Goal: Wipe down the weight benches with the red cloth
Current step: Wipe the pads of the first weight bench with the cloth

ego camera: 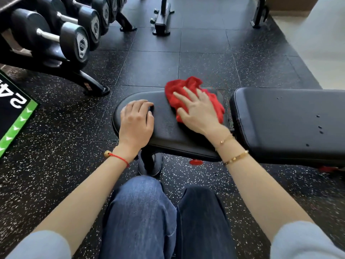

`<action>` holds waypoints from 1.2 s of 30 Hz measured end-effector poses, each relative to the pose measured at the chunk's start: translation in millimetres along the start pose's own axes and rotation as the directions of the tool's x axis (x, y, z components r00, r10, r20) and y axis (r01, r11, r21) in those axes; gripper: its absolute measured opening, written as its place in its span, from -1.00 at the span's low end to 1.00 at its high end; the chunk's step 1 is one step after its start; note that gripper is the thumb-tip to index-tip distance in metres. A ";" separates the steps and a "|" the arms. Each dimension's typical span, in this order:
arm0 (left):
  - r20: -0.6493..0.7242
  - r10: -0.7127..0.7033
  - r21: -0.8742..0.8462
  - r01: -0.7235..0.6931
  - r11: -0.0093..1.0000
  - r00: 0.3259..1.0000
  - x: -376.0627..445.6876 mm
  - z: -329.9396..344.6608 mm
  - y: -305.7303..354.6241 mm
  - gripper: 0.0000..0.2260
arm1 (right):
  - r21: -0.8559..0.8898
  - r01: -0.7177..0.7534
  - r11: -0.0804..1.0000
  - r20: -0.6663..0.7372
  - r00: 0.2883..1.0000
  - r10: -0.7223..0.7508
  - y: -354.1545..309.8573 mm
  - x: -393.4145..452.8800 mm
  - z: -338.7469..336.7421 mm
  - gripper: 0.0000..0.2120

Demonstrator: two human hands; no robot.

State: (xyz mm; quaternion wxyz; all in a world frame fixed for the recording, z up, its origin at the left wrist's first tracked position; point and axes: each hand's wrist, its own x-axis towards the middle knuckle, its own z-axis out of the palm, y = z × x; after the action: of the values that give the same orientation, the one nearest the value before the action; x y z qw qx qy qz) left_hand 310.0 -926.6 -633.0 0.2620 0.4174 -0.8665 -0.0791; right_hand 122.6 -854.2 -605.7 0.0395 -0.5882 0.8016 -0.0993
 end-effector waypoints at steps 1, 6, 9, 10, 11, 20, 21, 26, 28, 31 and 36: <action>0.001 0.000 -0.003 0.000 1.000 1.000 0.2 -0.1 -0.6 -0.72 | 0.002 0.056 0.998 0.006 0.998 -0.056 -6.9 -13.8 2.1 -0.49; -0.010 0.012 -0.015 -0.012 1.000 1.000 0.9 0.9 -3.2 -0.70 | 0.050 0.133 0.990 -0.018 0.991 -0.132 10.4 -84.5 -2.9 -0.46; -0.018 0.012 -0.019 -0.012 1.000 1.000 -0.5 3.1 -3.7 -0.69 | 0.041 0.020 0.999 -0.030 0.999 -0.019 41.1 -67.9 -7.2 -0.49; -0.020 0.009 -0.017 -0.010 1.000 1.000 -0.8 3.2 -3.3 -0.69 | 0.034 -0.029 0.999 -0.030 0.999 0.030 47.7 -52.3 -8.5 -0.50; -0.020 0.006 -0.017 -0.007 1.000 1.000 -0.5 3.3 -2.9 -0.69 | 0.031 -0.082 0.996 -0.026 0.996 0.083 50.6 -33.8 -9.8 -0.50; 0.020 0.009 -0.008 -0.008 1.000 1.000 -0.4 -0.6 -2.9 -0.67 | 0.021 0.144 0.989 0.028 0.989 -0.145 -27.3 -23.8 6.1 -0.47; 0.021 0.013 -0.012 -0.013 1.000 1.000 -0.5 -1.1 -3.2 -0.67 | 0.032 0.163 0.986 0.020 0.986 -0.164 -22.9 -39.9 4.9 -0.47; 0.007 0.009 -0.038 -0.009 0.999 1.000 -1.5 0.6 -5.9 -0.68 | 0.033 0.084 0.996 -0.019 0.996 -0.083 25.6 -64.1 -4.0 -0.47; 0.006 0.011 -0.037 -0.011 0.999 1.000 -2.2 0.3 -5.3 -0.67 | 0.016 -0.039 0.999 -0.031 0.999 0.040 44.3 -40.5 -5.5 -0.49; 0.007 0.008 -0.042 -0.008 0.999 1.000 -2.0 0.0 -3.6 -0.67 | 0.004 -0.155 0.988 -0.045 0.987 0.155 42.9 -1.8 -8.0 -0.50; 0.007 0.009 -0.048 -0.009 0.999 1.000 -2.8 -1.8 -3.6 -0.68 | -0.007 0.086 0.996 0.005 0.996 -0.086 -7.0 -8.9 0.2 -0.49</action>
State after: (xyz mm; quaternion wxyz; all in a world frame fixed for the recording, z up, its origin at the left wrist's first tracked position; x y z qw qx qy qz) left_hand 314.8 -926.6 -633.8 0.2690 0.4068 -0.8673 -0.1000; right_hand 131.9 -847.7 -604.9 0.0350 -0.6225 0.7759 -0.0965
